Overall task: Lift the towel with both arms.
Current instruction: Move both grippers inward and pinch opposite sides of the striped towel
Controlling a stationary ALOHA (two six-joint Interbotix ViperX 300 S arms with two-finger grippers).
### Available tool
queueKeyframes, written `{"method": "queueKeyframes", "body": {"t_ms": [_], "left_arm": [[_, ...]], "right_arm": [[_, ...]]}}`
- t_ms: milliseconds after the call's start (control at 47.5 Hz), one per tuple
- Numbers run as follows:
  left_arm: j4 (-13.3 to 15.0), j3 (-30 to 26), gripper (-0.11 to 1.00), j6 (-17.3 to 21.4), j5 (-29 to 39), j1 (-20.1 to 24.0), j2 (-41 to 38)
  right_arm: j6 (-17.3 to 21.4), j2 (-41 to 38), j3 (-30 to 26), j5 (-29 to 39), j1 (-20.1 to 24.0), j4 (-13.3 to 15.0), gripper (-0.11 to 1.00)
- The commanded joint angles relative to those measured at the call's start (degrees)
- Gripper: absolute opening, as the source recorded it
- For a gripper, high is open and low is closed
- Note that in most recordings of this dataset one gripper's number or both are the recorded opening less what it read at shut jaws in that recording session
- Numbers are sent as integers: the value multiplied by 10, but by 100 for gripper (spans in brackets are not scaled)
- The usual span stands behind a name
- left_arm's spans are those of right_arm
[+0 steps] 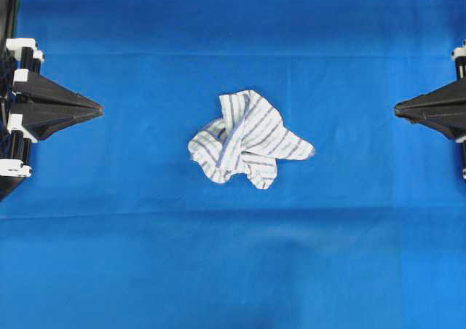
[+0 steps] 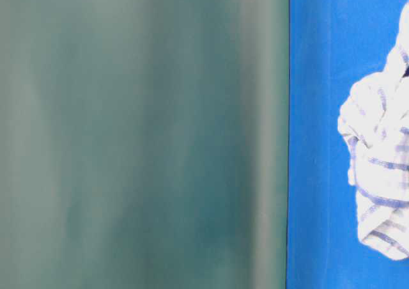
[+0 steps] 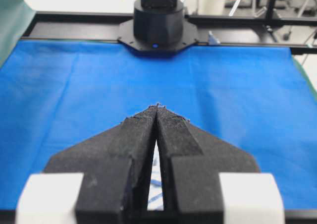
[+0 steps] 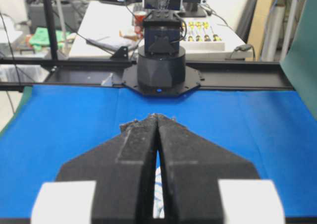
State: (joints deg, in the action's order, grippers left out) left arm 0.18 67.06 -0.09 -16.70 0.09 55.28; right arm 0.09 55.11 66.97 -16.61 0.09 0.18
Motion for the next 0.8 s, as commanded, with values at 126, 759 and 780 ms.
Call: {"method": "queueKeyframes", "body": {"t_ms": [126,759,780], "left_arm": [[10,-35,0,-4,21,-3,-40],[11,-83,28,-4,-6,-4,-296],[11,-84,34,-4,-8,-5,-308]], "right_arm": [[4,-24,-33,45,-3,-1,0],[20,-265,-77,59,-2,-6,9],[21,-277,-82,59,-3,-6,15]]}}
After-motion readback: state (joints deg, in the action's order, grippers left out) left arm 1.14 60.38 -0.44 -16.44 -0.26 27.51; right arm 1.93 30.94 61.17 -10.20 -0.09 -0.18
